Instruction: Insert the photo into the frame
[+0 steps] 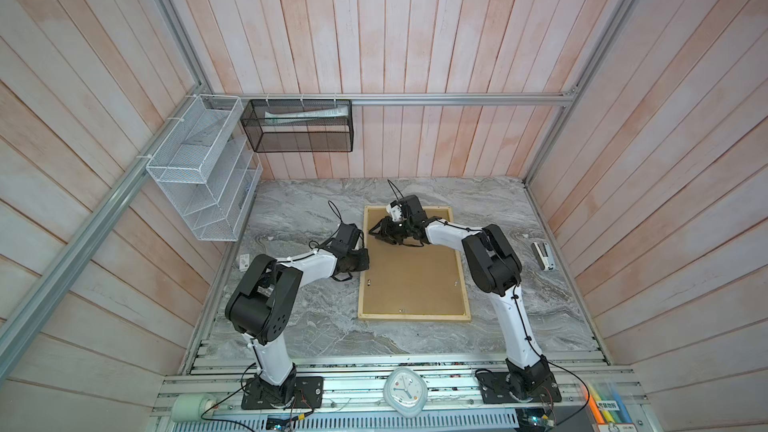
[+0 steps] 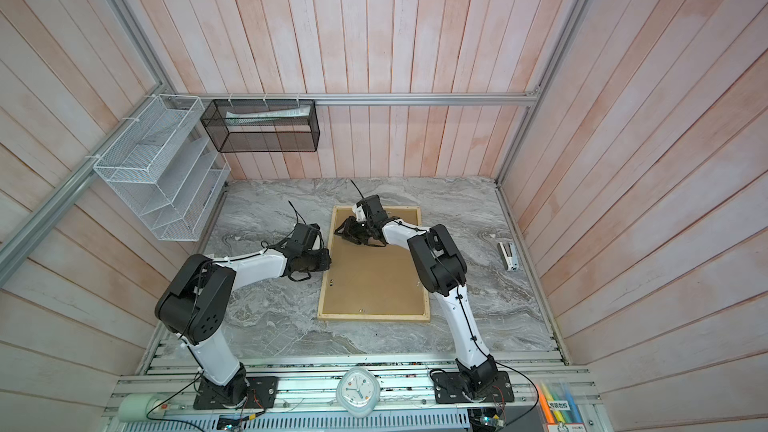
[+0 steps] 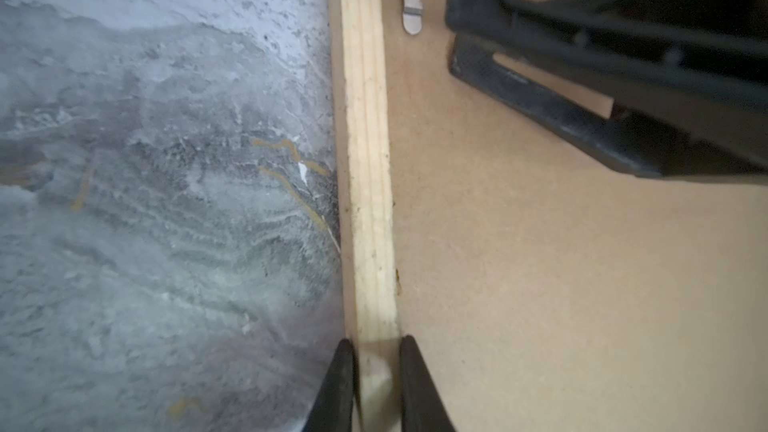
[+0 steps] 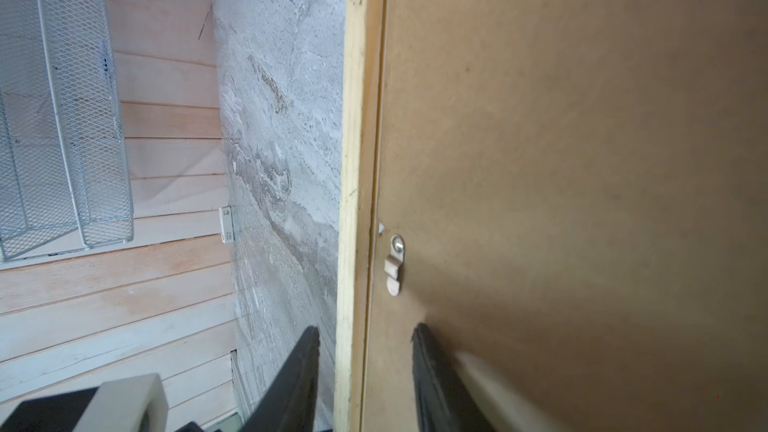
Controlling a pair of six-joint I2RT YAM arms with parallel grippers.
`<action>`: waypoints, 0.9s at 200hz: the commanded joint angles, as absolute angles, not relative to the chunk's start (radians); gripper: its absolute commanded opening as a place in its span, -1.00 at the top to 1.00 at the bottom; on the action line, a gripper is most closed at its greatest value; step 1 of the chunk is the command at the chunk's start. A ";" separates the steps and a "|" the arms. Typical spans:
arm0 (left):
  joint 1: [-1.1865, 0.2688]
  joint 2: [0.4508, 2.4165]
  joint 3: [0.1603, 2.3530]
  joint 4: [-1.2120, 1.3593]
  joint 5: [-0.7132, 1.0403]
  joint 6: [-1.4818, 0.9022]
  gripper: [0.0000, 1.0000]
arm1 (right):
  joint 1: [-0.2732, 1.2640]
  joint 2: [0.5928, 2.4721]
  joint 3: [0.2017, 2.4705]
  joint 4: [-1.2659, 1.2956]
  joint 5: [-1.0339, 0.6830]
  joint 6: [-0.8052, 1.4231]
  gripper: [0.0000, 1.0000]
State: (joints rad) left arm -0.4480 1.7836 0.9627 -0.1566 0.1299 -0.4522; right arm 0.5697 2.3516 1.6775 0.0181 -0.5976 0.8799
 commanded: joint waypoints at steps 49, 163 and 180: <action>-0.462 1.763 0.898 -0.147 0.255 -0.474 0.66 | 0.606 2.434 1.761 -0.091 -0.495 0.927 0.20; -0.476 1.740 0.871 -0.128 0.273 -0.466 0.66 | 0.623 2.460 1.763 -0.039 -0.424 1.089 0.18; -0.480 1.738 0.868 -0.129 0.275 -0.464 0.66 | 0.623 2.465 1.752 -0.027 -0.413 1.118 0.17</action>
